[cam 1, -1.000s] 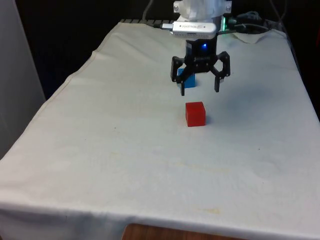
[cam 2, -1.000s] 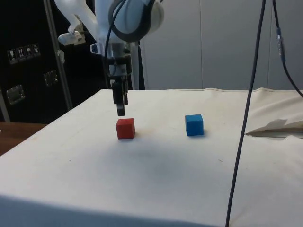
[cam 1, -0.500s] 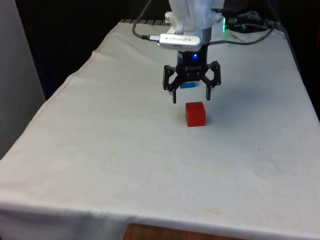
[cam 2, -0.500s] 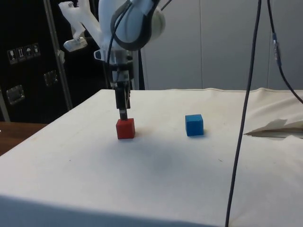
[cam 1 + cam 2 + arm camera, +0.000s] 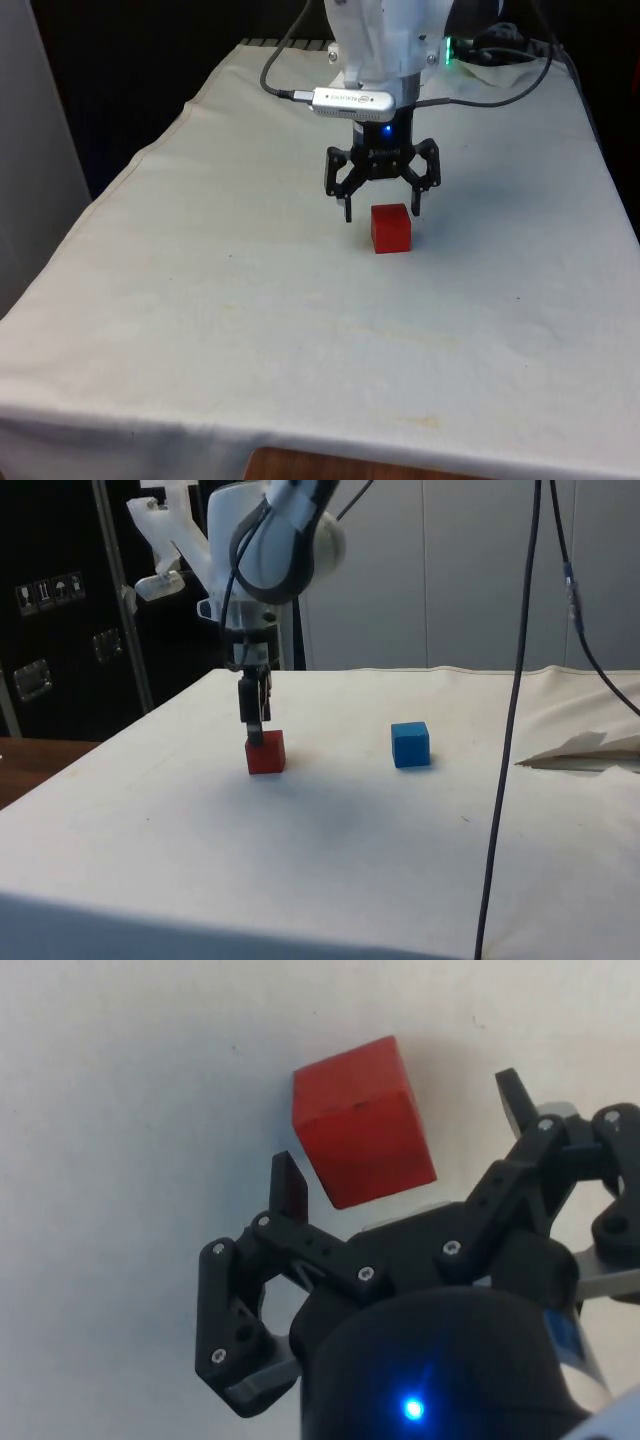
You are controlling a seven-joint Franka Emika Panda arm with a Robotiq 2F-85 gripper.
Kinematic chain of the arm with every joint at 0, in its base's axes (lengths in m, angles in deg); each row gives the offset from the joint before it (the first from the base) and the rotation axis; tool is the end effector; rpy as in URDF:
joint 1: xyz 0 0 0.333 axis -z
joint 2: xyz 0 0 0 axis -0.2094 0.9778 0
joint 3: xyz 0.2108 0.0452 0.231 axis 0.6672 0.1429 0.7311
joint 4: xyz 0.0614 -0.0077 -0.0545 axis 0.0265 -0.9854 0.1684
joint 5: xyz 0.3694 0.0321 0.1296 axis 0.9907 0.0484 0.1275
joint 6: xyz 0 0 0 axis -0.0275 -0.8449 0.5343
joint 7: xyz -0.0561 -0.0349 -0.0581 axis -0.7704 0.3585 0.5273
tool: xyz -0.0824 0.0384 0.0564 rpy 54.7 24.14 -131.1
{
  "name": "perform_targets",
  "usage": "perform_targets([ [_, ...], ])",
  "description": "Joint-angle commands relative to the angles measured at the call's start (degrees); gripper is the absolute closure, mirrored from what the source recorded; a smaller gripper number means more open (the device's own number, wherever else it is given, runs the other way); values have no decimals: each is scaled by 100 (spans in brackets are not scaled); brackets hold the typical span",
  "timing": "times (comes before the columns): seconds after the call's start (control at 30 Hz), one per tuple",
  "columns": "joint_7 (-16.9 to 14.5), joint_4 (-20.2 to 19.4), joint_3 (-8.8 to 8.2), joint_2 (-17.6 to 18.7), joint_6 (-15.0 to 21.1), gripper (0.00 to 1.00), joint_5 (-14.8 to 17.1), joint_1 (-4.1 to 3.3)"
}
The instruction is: Stack the two cubes.
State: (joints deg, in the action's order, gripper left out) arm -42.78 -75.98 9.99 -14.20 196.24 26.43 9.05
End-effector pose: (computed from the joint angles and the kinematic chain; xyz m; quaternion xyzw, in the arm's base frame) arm 0.6060 -0.0137 0.2013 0.9887 0.1461 0.0328 0.0072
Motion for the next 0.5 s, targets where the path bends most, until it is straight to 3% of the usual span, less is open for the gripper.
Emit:
perform_targets([
  [0.0, -69, 40, 80, 17, -34, 0, 109, 63],
  [0.13, -80, 86, 80, 40, -115, 0, 201, 57],
  [0.17, -11, 52, 6, 17, -63, 0, 103, 0],
  [0.2, -74, 86, 80, 40, -120, 0, 218, 52],
  [0.37, -69, 97, 103, 57, -172, 0, 275, 46],
  [0.4, -11, 74, 40, 46, -149, 0, 195, 0],
  [0.47, -52, 97, 120, 74, -183, 0, 298, 40],
])
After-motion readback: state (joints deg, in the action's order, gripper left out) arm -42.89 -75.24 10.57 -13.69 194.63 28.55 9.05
